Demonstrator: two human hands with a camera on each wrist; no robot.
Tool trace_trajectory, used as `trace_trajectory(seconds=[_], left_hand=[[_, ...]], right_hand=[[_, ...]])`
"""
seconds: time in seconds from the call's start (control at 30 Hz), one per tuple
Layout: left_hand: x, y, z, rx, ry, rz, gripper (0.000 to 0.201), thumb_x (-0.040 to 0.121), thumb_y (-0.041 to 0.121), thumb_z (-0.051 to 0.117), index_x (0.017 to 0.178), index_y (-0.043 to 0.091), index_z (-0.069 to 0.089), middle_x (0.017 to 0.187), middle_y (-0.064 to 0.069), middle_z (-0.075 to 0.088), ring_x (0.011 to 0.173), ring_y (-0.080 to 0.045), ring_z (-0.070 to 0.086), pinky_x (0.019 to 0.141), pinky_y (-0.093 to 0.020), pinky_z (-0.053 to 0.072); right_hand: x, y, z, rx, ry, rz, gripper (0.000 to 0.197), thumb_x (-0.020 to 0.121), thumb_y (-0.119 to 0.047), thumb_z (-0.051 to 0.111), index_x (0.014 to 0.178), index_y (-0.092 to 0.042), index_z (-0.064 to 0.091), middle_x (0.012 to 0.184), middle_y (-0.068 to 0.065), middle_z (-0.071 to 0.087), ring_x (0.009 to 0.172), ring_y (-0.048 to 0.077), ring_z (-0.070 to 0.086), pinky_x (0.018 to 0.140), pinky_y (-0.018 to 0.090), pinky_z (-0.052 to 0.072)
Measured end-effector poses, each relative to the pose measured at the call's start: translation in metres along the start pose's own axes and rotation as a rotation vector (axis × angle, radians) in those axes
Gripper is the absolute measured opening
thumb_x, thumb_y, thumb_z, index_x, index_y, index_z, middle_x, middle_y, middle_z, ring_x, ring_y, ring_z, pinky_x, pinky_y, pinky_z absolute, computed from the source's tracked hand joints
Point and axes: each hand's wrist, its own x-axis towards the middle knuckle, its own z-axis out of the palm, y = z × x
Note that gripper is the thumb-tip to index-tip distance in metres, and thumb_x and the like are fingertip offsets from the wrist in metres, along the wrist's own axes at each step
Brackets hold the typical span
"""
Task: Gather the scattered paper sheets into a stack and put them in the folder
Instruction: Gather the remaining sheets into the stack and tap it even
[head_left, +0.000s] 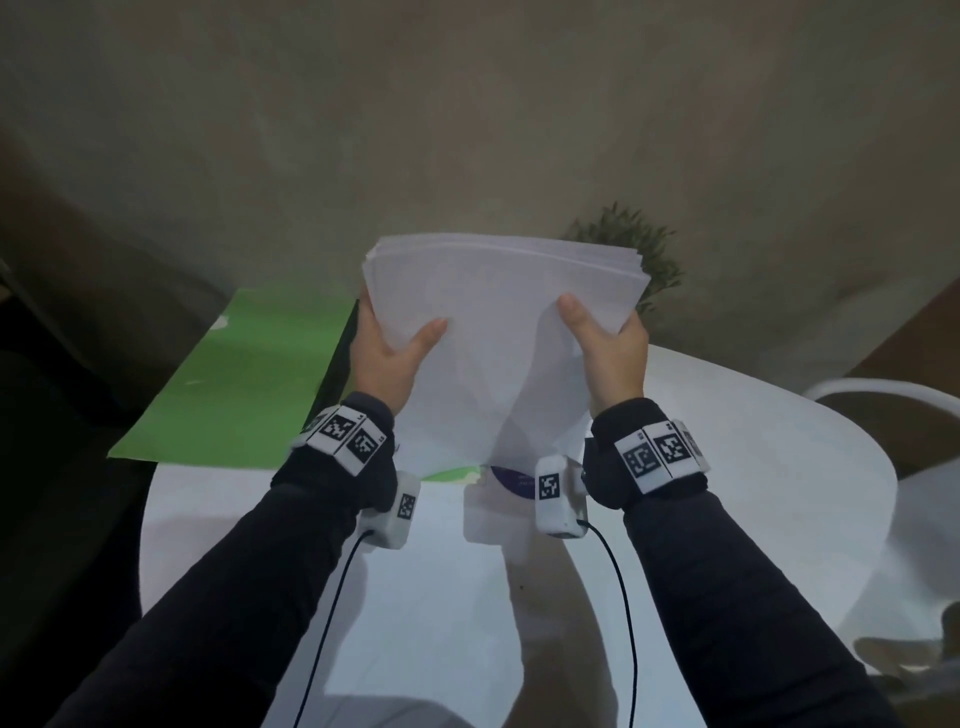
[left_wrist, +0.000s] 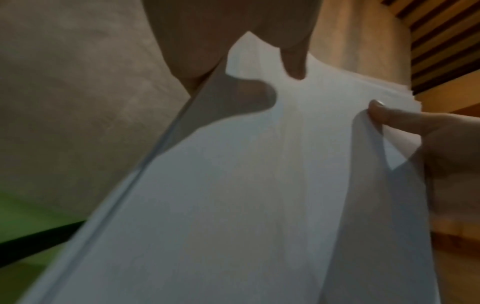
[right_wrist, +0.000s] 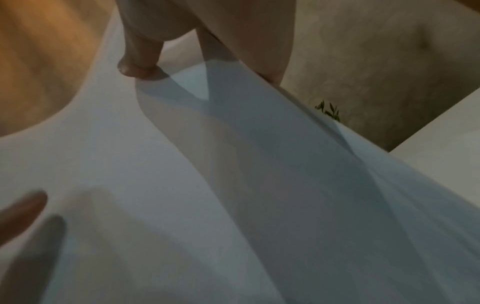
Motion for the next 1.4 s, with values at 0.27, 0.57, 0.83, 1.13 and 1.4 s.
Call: trace_trajectory(seconds=[0.27,0.57,0.83,1.13,1.4], left_hand=[[-0.012,-0.031,-0.005,-0.065,-0.06,-0.224,0.047,0.069,0.019,0.082,0.11,0.019,0.057,0.108,-0.002,0.066,0.097,-0.018,0.064,0.092,-0.038,0.052],[-0.012,-0.018,0.004,-0.171,0.019,-0.179,0.026,0.073,0.006,0.077,0.089,0.024,0.065,0.091,0.006,0.071,0.081,-0.006,0.07,0.073,-0.021,0.055],[-0.025,-0.051,-0.003,-0.075,0.02,-0.309,0.047,0.067,0.011,0.081,0.109,0.014,0.061,0.108,-0.006,0.069,0.101,-0.025,0.065,0.092,-0.046,0.052],[-0.03,-0.07,0.005,-0.035,0.042,-0.368,0.063,0.068,0.012,0.081,0.121,0.012,0.046,0.124,-0.007,0.059,0.114,-0.026,0.057,0.102,-0.044,0.044],[-0.036,-0.076,0.013,0.02,0.064,-0.342,0.044,0.081,0.012,0.07,0.117,0.011,0.046,0.114,-0.003,0.057,0.107,-0.022,0.055,0.093,-0.033,0.043]], right_hand=[[-0.005,0.051,-0.027,-0.167,-0.072,0.263,0.025,0.087,-0.038,0.061,0.101,-0.017,0.061,0.1,0.002,0.066,0.088,0.017,0.063,0.079,0.029,0.049],[-0.013,0.049,-0.019,-0.168,-0.001,0.158,0.01,0.084,-0.019,0.069,0.091,-0.017,0.062,0.081,-0.01,0.065,0.072,0.003,0.061,0.056,0.006,0.049],[-0.03,0.083,-0.04,-0.228,-0.021,0.316,0.02,0.081,-0.021,0.072,0.098,-0.019,0.06,0.094,-0.004,0.065,0.084,0.013,0.061,0.066,0.023,0.047],[-0.035,0.098,-0.026,-0.213,0.045,0.368,0.03,0.079,-0.02,0.074,0.104,-0.018,0.057,0.092,-0.007,0.063,0.088,0.018,0.059,0.079,0.028,0.043],[-0.03,0.1,-0.021,-0.26,0.094,0.355,0.041,0.076,-0.028,0.077,0.109,-0.018,0.054,0.108,0.004,0.064,0.102,0.026,0.061,0.083,0.034,0.048]])
